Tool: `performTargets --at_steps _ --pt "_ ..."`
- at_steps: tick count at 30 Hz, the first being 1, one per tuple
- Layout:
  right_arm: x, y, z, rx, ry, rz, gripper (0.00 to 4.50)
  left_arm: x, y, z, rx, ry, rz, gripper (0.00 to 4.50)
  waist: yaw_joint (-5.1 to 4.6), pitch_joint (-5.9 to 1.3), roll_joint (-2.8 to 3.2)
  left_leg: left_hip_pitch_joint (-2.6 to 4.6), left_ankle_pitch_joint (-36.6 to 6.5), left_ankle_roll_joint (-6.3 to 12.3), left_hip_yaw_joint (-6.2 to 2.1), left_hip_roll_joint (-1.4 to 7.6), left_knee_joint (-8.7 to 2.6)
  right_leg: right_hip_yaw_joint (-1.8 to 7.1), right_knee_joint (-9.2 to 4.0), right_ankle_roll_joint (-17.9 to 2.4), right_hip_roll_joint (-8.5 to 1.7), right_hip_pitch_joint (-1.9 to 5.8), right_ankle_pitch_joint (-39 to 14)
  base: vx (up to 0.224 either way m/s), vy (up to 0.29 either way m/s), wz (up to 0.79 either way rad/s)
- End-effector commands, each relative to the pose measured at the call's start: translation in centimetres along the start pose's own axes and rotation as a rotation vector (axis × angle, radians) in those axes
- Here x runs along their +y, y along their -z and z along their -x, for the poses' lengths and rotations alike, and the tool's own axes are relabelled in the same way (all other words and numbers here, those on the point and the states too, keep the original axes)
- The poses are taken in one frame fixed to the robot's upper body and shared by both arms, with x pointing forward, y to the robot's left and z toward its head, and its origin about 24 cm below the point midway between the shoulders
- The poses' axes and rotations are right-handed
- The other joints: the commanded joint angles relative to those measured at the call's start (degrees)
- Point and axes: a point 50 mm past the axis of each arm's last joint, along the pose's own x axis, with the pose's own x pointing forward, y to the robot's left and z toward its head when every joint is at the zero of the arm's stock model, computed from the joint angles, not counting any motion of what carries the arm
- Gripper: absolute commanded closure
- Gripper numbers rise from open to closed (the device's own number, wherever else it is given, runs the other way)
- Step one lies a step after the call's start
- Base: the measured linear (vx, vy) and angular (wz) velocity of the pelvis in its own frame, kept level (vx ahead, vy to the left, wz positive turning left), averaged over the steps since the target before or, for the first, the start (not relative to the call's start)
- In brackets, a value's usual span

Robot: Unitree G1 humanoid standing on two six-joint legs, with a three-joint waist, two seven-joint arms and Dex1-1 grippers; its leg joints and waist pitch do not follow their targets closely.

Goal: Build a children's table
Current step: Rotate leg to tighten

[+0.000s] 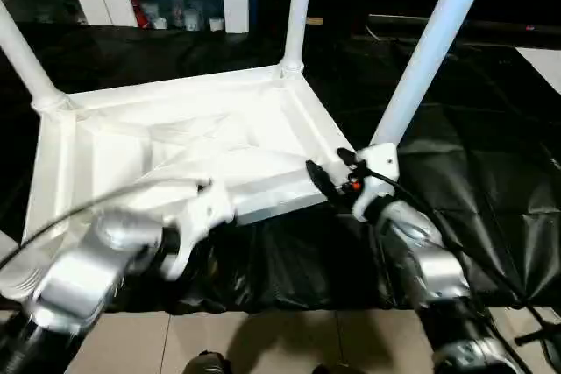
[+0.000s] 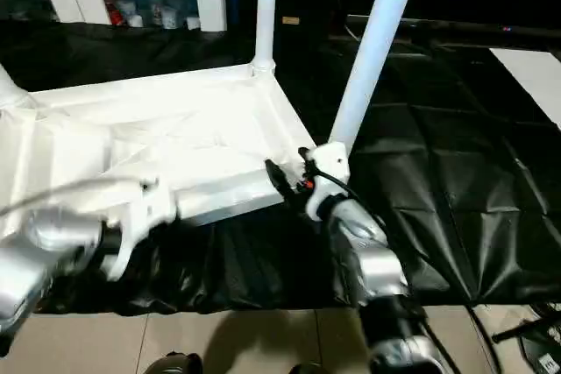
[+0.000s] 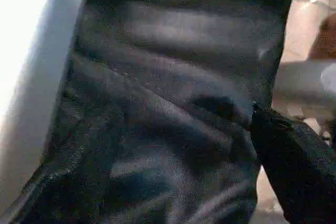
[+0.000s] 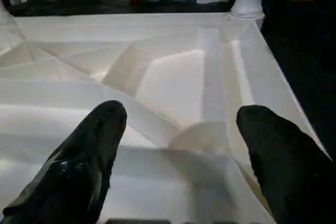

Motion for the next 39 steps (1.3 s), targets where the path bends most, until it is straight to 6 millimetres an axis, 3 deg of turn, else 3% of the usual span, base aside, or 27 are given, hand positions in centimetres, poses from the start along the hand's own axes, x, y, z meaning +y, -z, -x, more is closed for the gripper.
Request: performTargets --at_steps 1,5,8,10,11,12,14,15,16,19,20,24,25,26,27,29,30,31,36,37,39 --pt "-0.4 -0.3 -0.2 -0.024 0.042 -0.035 0.69 0.1 0.2 0.1 0.015 -0.053 -0.015 0.05 -0.25 -3.49 0.55 1.33 -10.6 -0.03 -1.11 2.27 -4.02 2.16 -3.39 -11.4 -2.21 1.91 -6.9 0.0 0.0 0.0" --pt "-1.2 -0.4 -1.0 -0.071 0.151 -0.169 0.69 0.6 0.1 0.6 -0.046 -0.184 -0.004 0.05 -0.12 -3.44 0.78 1.67 -13.4 -0.66 -1.14 2.38 -4.15 2.21 -3.6 -11.1 -2.39 1.67 -9.6 0.0 0.0 0.0" --pt "-1.9 -0.2 -1.3 -0.071 0.213 -0.216 0.69 1.0 0.0 0.8 -0.098 -0.241 0.011 0.05 -0.1 -2.83 0.49 1.5 -15.3 -1.1 -1.1 2.35 -4.42 2.28 -3.93 -10.6 -2.42 1.32 -11.7 0.0 0.0 0.0" --pt "-2.4 0.2 -1.6 -0.064 0.258 -0.247 0.69 1.4 0.4 0.8 -0.136 -0.286 0.053 0.05 -0.04 -2.57 0.7 1.72 -17.9 -1.85 -1.21 2.34 -4.53 2.31 -4.26 -9.9 -2.52 1.03 -14.7 0.0 0.0 0.0" --pt "-2.8 0.3 -1.7 -0.056 0.289 -0.254 0.69 1.5 1.1 0.7 -0.106 -0.327 0.045 0.05 0.06 -2.6 -0.05 1.6 -18.2 -1.71 -1.28 2.32 -4.57 2.25 -4.41 -9.0 -2.55 1.2 -16.0 0.0 0.0 0.0" --pt "-2.9 0.3 -1.7 -0.054 0.295 -0.255 0.69 1.5 1.3 0.6 -0.093 -0.333 0.04 0.05 0.08 -2.48 0.0 1.44 -18.2 -1.62 -1.38 2.31 -4.64 2.27 -4.38 -8.7 -2.59 1.25 -16.4 0.0 0.0 0.0" --pt "-3.1 0.1 -1.8 -0.059 0.306 -0.253 0.69 1.7 1.4 0.7 -0.091 -0.357 0.019 0.05 0.18 -2.21 0.38 1.55 -18.6 -1.68 -1.44 2.35 -4.78 2.29 -4.54 -7.6 -2.5 0.83 -17.1 0.0 0.0 0.0" --pt "-3.2 0.0 -1.8 -0.065 0.313 -0.259 0.69 1.8 1.3 0.7 -0.101 -0.382 0.021 0.05 0.37 -2.16 1.06 1.65 -19.0 -2.06 -1.64 2.41 -4.91 2.26 -4.42 -7.6 -2.53 0.77 -16.5 0.0 0.0 0.0" --pt "-3.4 0.0 -1.8 -0.068 0.322 -0.26 0.69 2.0 1.2 0.8 -0.114 -0.407 0.023 0.05 0.2 -2.14 0.81 1.7 -19.4 -2.2 -1.52 2.45 -4.95 2.22 -4.51 -7.7 -2.36 0.67 -16.0 0.0 0.0 0.0" --pt "-4.4 -0.1 -1.4 -0.075 0.352 -0.248 0.69 2.0 0.2 0.7 -0.196 -0.416 0.015 0.05 0.53 -2.25 1.56 1.61 -18.8 -2.43 -1.55 2.35 -4.75 2.24 -4.07 -9.3 -2.53 0.91 -12.2 0.0 0.0 0.0" --pt "-4.6 -0.1 -1.3 -0.079 0.361 -0.246 0.69 1.9 -0.1 0.7 -0.217 -0.403 0.013 0.05 0.43 -2.17 1.33 1.49 -18.3 -2.18 -1.48 2.35 -4.78 2.22 -4.14 -9.5 -2.43 0.97 -11.5 0.0 0.0 0.0" --pt "-5.7 -0.4 -0.8 -0.11 0.389 -0.23 0.69 1.3 -0.3 0.4 -0.248 -0.361 0.009 0.05 0.85 -2.54 2.54 1.2 -15.0 -1.16 -1.38 2.18 -4.32 1.95 -3.59 -12.0 -2.33 1.55 -5.1 0.0 0.0 0.0" --pt "-6.3 -0.5 -0.4 -0.119 0.404 -0.224 0.69 1.1 -0.6 0.0 -0.251 -0.357 0.002 0.05 1.56 -2.61 3.84 1.21 -14.7 -1.0 -1.64 2.12 -4.2 1.81 -3.23 -12.8 -2.51 1.73 -3.8 0.0 0.0 0.0" --pt "-6.5 -0.6 -0.4 -0.121 0.408 -0.222 0.69 1.1 -0.6 -0.1 -0.251 -0.357 0.001 0.05 1.37 -2.52 3.17 1.12 -14.5 -0.54 -1.42 2.16 -4.19 1.83 -3.43 -13.0 -2.34 1.8 -3.1 0.0 0.0 0.0" --pt "-7.4 -0.7 0.3 -0.135 0.435 -0.204 0.69 0.7 -1.1 -0.7 -0.262 -0.366 -0.003 0.05 2.14 -2.55 3.52 1.07 -13.8 0.06 -1.54 2.12 -3.99 1.78 -3.14 -13.7 -2.54 1.97 -2.5 0.0 0.0 0.0" --pt "-7.6 -0.7 0.5 -0.14 0.443 -0.201 0.69 0.5 -1.3 -0.9 -0.27 -0.367 0.003 0.05 2.62 -2.43 3.49 0.96 -13.6 1.19 -1.37 2.22 -3.88 1.89 -3.36 -14.5 -2.76 2.0 -3.4 0.0 0.0 0.0" --pt "-7.9 -0.7 1.0 -0.155 0.456 -0.198 0.69 0.3 -1.7 -1.0 -0.288 -0.38 0.006 0.05 3.21 -2.08 4.44 0.72 -14.3 1.35 -1.51 2.26 -4.04 1.85 -3.58 -14.5 -2.96 1.93 -5.3 0.0 0.0 0.0" --pt "-8.0 -0.7 1.2 -0.159 0.461 -0.195 0.69 0.2 -1.9 -1.2 -0.296 -0.384 0.008 0.05 3.59 -2.0 4.32 0.97 -15.5 1.1 -1.49 2.37 -4.09 1.82 -3.82 -14.3 -2.92 1.82 -7.0 0.0 0.0 0.0" --pt "-8.6 -0.5 1.9 -0.16 0.454 -0.166 0.69 -0.1 -2.1 -1.8 -0.304 -0.407 0.013 0.05 4.41 -1.96 3.69 0.83 -15.6 1.6 -1.79 2.48 -4.28 1.83 -4.0 -13.2 -3.19 1.86 -11.4 0.0 0.0 0.0" --pt "-8.7 -0.6 1.9 -0.161 0.456 -0.172 0.69 -0.1 -2.1 -1.8 -0.307 -0.408 0.018 0.05 4.47 -1.87 3.91 0.74 -15.6 1.54 -1.76 2.47 -4.32 1.82 -4.09 -13.1 -3.08 1.71 -11.9 0.0 0.0 0.0" --pt "-8.3 -1.0 1.5 -0.182 0.437 -0.176 0.69 -0.1 -2.1 -1.5 -0.328 -0.42 0.034 0.05 4.3 -1.65 3.22 0.76 -15.7 1.59 -1.65 2.49 -4.43 1.88 -4.22 -12.6 -2.97 1.55 -12.5 0.0 0.0 0.0"
